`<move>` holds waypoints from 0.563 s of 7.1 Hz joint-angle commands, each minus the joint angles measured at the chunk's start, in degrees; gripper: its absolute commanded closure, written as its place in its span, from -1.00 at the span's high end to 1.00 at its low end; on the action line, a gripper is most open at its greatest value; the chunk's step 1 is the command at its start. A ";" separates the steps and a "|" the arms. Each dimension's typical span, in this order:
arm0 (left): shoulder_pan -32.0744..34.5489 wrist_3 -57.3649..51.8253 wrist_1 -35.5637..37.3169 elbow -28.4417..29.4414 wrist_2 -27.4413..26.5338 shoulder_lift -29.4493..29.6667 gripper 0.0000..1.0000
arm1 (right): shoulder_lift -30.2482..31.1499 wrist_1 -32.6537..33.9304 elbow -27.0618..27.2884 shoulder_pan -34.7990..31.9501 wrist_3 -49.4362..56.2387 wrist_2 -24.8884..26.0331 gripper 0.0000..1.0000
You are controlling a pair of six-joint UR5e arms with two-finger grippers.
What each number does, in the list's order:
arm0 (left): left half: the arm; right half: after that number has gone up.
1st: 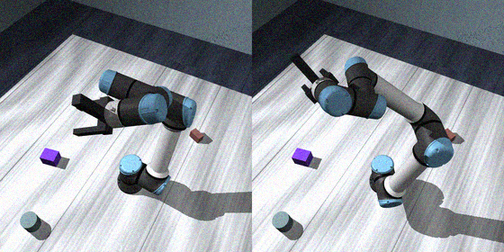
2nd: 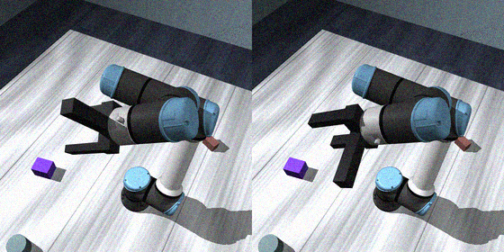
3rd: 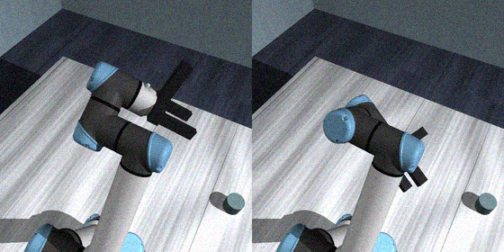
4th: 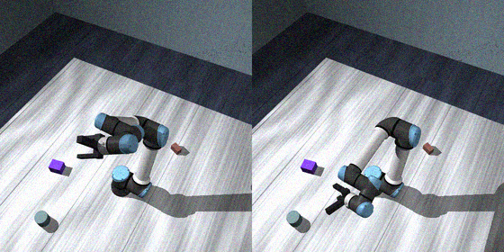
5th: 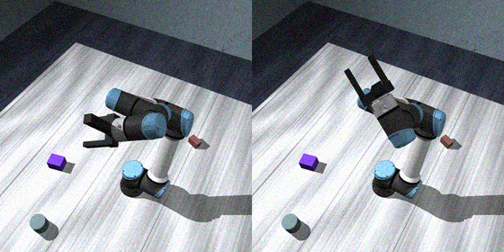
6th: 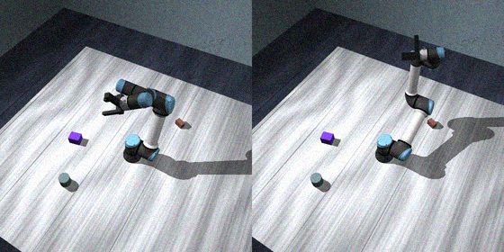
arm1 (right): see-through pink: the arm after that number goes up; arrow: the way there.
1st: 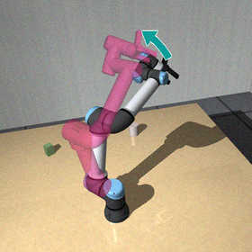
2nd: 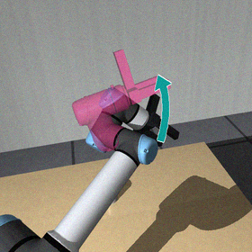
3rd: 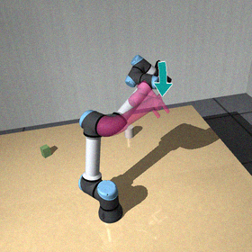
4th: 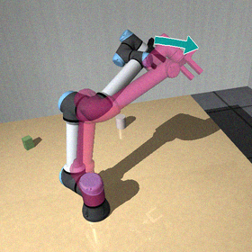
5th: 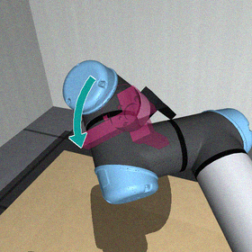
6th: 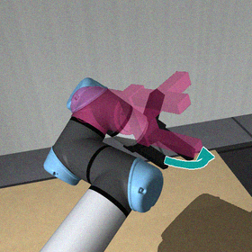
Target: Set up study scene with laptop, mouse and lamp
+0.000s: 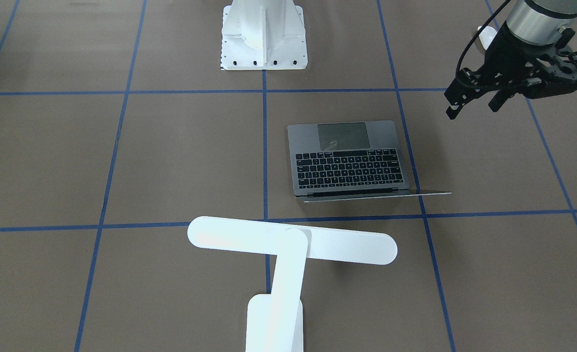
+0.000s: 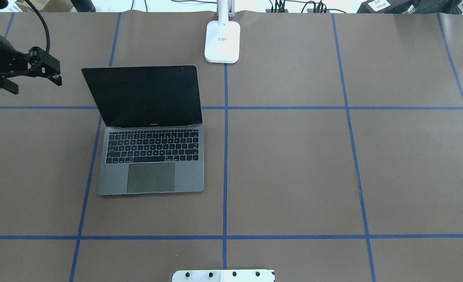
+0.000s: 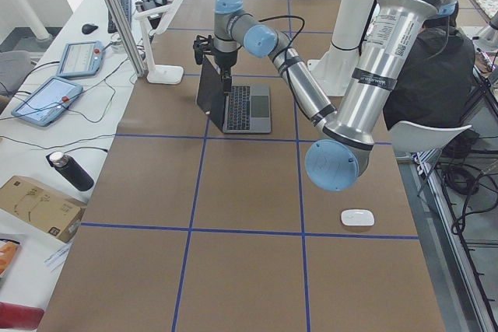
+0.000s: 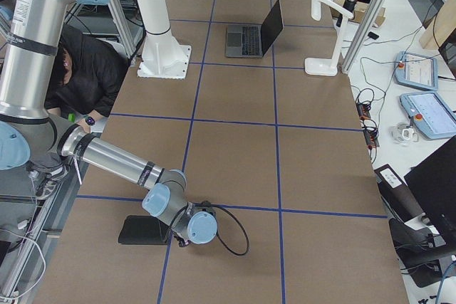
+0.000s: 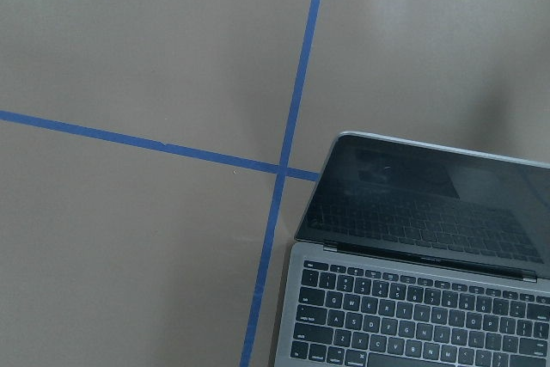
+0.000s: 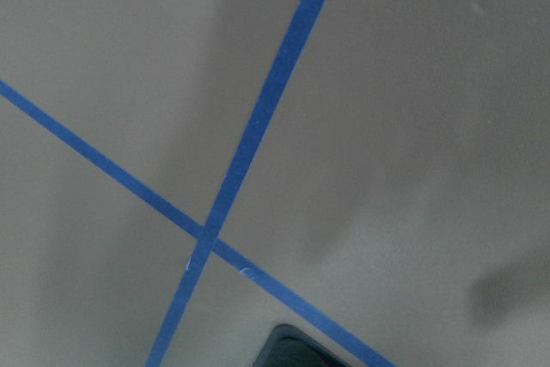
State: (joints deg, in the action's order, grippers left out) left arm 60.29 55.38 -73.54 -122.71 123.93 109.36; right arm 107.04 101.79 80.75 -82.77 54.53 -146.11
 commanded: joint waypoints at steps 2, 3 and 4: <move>0.00 -0.01 -0.03 -0.51 -0.09 0.06 1.00 | 0.62 0.16 -1.82 3.14 0.32 -0.05 0.99; 0.00 -0.01 0.06 -0.60 -0.09 0.06 1.00 | 1.15 0.16 -1.91 3.66 0.58 -0.05 0.99; 0.00 -0.01 0.06 -0.60 -0.09 0.24 1.00 | 1.85 0.25 -2.09 3.67 1.54 -0.05 0.99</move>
State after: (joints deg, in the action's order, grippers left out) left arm 60.29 55.38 -73.50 -123.28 123.84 109.46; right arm 108.13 101.97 78.90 -79.39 55.23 -146.16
